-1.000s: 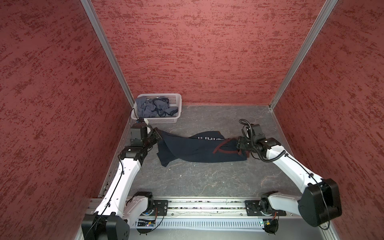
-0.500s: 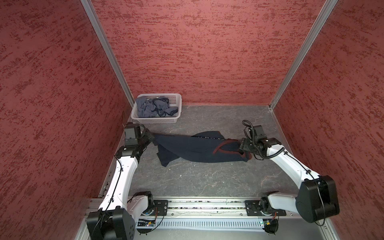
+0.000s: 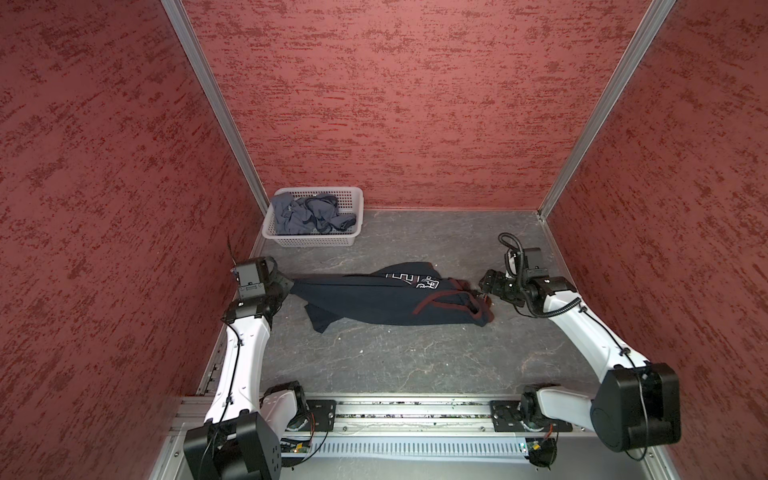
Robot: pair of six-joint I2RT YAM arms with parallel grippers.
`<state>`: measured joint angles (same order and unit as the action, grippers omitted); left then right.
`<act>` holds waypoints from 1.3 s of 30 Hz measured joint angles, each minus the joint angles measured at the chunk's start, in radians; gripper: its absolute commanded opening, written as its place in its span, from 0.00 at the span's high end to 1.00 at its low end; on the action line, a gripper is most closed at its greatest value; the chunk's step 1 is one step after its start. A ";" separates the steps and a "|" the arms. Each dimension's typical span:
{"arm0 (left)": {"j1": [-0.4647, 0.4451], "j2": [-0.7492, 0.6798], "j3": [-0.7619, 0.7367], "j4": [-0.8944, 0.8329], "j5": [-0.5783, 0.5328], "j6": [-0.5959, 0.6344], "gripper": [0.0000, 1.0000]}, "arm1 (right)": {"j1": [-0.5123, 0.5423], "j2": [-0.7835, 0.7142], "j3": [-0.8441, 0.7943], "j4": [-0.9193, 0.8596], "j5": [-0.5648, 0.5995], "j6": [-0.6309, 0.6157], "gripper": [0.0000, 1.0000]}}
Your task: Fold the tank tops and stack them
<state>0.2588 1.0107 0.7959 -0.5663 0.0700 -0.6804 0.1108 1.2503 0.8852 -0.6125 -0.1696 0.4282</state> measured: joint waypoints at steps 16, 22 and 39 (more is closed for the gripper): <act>-0.039 0.015 0.000 0.020 0.026 0.000 1.00 | 0.458 -0.072 -0.058 -0.179 0.132 0.205 0.25; -0.046 0.018 0.000 0.032 0.027 0.000 1.00 | 0.613 -0.072 -0.168 -0.173 0.132 0.342 0.36; -0.051 0.017 -0.001 0.050 0.046 0.004 1.00 | 0.621 0.127 -0.222 -0.053 0.234 0.397 0.61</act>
<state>0.2073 1.0275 0.7952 -0.5163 0.1158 -0.6762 0.7322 1.3773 0.6632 -0.6659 0.0643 0.8257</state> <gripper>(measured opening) 0.057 0.434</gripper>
